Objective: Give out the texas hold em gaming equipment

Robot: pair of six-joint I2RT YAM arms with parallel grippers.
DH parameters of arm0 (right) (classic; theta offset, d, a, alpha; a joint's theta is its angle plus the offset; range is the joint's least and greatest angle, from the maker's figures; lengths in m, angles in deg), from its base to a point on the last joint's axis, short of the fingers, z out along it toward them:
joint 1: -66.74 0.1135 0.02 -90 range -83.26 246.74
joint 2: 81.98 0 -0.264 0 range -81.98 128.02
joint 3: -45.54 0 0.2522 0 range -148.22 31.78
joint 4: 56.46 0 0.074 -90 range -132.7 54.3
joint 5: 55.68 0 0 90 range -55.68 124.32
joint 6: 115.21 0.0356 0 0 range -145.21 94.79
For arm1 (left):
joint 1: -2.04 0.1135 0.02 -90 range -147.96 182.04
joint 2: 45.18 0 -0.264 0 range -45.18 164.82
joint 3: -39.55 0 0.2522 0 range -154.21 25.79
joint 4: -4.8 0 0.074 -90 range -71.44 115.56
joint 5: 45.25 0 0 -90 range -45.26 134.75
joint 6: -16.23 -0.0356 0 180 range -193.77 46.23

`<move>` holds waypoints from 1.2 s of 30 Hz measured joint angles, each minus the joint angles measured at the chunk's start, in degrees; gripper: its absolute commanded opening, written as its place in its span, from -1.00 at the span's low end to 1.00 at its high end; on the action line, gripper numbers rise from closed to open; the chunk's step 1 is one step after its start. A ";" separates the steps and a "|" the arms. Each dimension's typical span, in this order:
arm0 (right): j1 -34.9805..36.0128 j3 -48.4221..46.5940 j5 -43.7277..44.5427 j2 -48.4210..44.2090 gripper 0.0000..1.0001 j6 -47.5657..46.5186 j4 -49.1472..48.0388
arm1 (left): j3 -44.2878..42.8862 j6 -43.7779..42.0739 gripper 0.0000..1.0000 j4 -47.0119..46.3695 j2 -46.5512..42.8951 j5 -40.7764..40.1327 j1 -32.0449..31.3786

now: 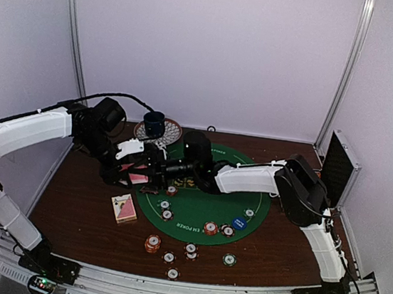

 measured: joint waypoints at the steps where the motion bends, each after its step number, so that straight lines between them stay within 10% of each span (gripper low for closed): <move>1: 0.00 0.00 0.00 0.00 -0.22 0.00 0.00 | 0.00 -0.11 -0.36 0.09 0.00 0.00 0.00; 4: 0.00 0.00 0.02 0.00 -0.42 0.00 0.09 | 0.00 -0.46 -0.32 0.09 0.00 0.07 0.00; 12: 0.00 0.00 0.02 0.68 -0.79 0.96 0.26 | 0.00 -0.79 0.95 0.44 -0.02 0.26 0.00; 29: 0.07 1.62 -0.59 0.70 -0.80 1.95 -1.81 | 1.81 0.61 0.35 0.24 -0.04 3.23 0.81; 36: 0.04 1.62 -1.01 0.68 -0.43 0.55 -0.39 | 1.84 0.50 -0.05 0.11 -0.04 3.30 0.81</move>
